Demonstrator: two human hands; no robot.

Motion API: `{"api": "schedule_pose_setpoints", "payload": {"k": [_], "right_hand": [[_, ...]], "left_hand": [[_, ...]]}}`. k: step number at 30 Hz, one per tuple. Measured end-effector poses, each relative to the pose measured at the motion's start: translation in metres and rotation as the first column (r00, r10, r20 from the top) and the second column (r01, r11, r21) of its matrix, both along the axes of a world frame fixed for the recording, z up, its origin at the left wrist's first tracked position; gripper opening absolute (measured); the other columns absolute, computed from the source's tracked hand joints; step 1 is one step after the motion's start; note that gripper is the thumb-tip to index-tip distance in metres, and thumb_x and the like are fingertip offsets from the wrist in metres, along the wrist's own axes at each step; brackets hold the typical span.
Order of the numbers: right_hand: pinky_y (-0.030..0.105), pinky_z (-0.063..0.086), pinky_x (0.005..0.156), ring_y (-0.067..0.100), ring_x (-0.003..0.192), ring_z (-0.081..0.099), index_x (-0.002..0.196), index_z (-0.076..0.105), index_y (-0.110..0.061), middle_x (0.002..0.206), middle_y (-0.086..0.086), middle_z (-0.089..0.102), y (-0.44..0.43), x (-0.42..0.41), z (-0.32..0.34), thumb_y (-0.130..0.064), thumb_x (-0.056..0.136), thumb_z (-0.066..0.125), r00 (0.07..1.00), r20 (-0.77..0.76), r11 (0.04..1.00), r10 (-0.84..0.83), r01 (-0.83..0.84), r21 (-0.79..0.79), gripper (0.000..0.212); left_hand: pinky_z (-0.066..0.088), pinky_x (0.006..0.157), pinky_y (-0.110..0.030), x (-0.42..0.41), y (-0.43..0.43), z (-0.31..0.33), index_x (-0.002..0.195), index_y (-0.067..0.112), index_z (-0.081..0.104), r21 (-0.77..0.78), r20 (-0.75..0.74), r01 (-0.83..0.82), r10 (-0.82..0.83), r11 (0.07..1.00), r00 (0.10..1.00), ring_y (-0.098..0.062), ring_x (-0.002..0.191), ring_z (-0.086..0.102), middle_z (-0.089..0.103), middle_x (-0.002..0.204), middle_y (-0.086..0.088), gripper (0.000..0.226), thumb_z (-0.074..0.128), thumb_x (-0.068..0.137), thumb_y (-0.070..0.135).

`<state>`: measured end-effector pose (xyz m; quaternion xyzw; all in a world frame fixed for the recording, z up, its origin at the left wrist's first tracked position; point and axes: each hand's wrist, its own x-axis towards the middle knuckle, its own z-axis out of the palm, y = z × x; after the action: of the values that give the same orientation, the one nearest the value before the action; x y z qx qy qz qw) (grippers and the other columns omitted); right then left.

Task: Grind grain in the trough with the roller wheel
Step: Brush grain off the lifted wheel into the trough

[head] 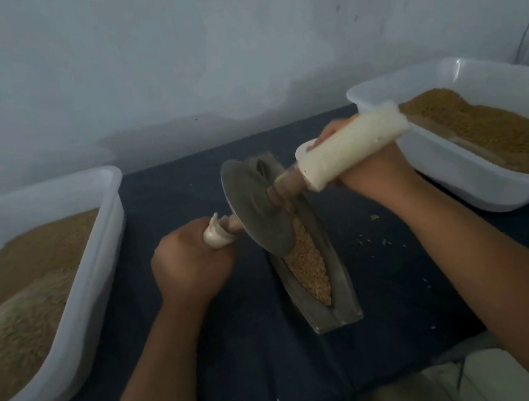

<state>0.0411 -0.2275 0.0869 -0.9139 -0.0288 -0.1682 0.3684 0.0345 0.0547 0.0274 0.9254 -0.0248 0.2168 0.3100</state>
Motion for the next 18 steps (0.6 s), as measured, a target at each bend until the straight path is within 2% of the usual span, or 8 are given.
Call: {"api": "schedule_pose_setpoints", "payload": {"k": [1,2,4,8,10,13,15,18], "right_hand": [[0.015,0.043,0.063,0.0,0.07,0.068,0.079,0.07,-0.024,0.072,-0.009,0.072,-0.003,0.0,0.001,-0.039,0.084,0.06,0.995,0.087,0.996,-0.051,0.044,0.079,0.018],[0.01,0.042,0.056,0.001,0.058,0.066,0.071,0.066,-0.025,0.061,-0.009,0.068,-0.008,-0.002,0.002,-0.038,0.088,0.057,0.98,0.178,0.983,-0.084,0.053,0.177,0.023],[0.014,0.042,0.047,0.011,0.046,0.059,0.075,0.061,-0.019,0.057,-0.001,0.066,-0.013,-0.011,0.005,-0.038,0.098,0.054,0.966,0.236,0.947,-0.101,0.021,0.32,0.031],[0.022,0.032,0.038,0.017,0.04,0.043,0.073,0.058,-0.023,0.053,0.008,0.056,-0.013,-0.023,0.011,-0.039,0.098,0.056,0.998,0.039,0.853,0.053,-0.065,0.518,0.03],[0.021,0.028,0.039,0.018,0.038,0.037,0.07,0.057,-0.022,0.05,0.009,0.051,-0.012,-0.029,0.012,-0.042,0.093,0.057,0.978,-0.081,0.864,0.191,-0.128,0.486,0.031],[0.02,0.029,0.038,0.016,0.036,0.038,0.071,0.058,-0.02,0.048,0.008,0.052,-0.004,-0.038,0.006,-0.041,0.095,0.057,0.916,-0.224,0.897,0.334,-0.236,0.373,0.032],[0.022,0.034,0.037,0.015,0.037,0.043,0.072,0.057,-0.019,0.049,0.006,0.056,0.004,-0.039,0.001,-0.036,0.099,0.056,0.92,-0.214,0.923,0.329,-0.265,0.28,0.032],[0.016,0.042,0.043,0.015,0.04,0.053,0.073,0.054,-0.019,0.054,0.006,0.064,0.012,-0.039,0.001,-0.034,0.102,0.056,0.966,-0.075,0.965,0.249,-0.24,0.108,0.033]], "left_hand": [[0.053,0.061,-0.036,0.001,0.0,-0.001,0.061,0.028,0.058,-0.034,-0.009,-0.012,0.012,0.999,1.0,-0.018,0.062,0.063,0.061,0.061,0.01,0.036,0.074,0.091,0.04],[0.053,0.061,-0.036,0.001,0.0,-0.002,0.061,0.028,0.058,-0.064,-0.023,-0.028,0.026,0.998,0.999,-0.018,0.062,0.064,0.062,0.062,0.01,0.036,0.073,0.09,0.042],[0.055,0.063,-0.037,0.003,0.0,-0.002,0.063,0.028,0.059,-0.094,-0.064,-0.079,0.073,0.992,0.995,-0.019,0.064,0.065,0.063,0.064,0.009,0.035,0.068,0.087,0.052],[0.045,0.057,-0.029,0.009,0.001,-0.005,0.066,0.028,0.061,-0.11,-0.108,-0.153,0.142,0.982,0.984,-0.014,0.062,0.061,0.062,0.065,0.009,0.036,0.058,0.08,0.06],[0.04,0.055,-0.026,0.01,0.001,-0.007,0.067,0.027,0.062,-0.129,-0.108,-0.163,0.15,0.978,0.983,-0.009,0.059,0.058,0.061,0.063,0.01,0.037,0.059,0.081,0.061],[0.044,0.056,-0.03,0.009,-0.002,-0.01,0.07,0.03,0.064,-0.131,-0.118,-0.161,0.146,0.978,0.982,-0.011,0.059,0.06,0.062,0.062,0.01,0.037,0.056,0.083,0.064],[0.044,0.056,-0.03,0.009,-0.004,-0.01,0.068,0.029,0.064,-0.124,-0.14,-0.151,0.133,0.981,0.981,-0.013,0.059,0.061,0.063,0.062,0.009,0.036,0.057,0.082,0.061],[0.042,0.055,-0.029,0.008,-0.007,-0.01,0.067,0.028,0.063,-0.116,-0.159,-0.128,0.108,0.985,0.981,-0.013,0.06,0.062,0.064,0.062,0.009,0.034,0.06,0.083,0.057]]}}
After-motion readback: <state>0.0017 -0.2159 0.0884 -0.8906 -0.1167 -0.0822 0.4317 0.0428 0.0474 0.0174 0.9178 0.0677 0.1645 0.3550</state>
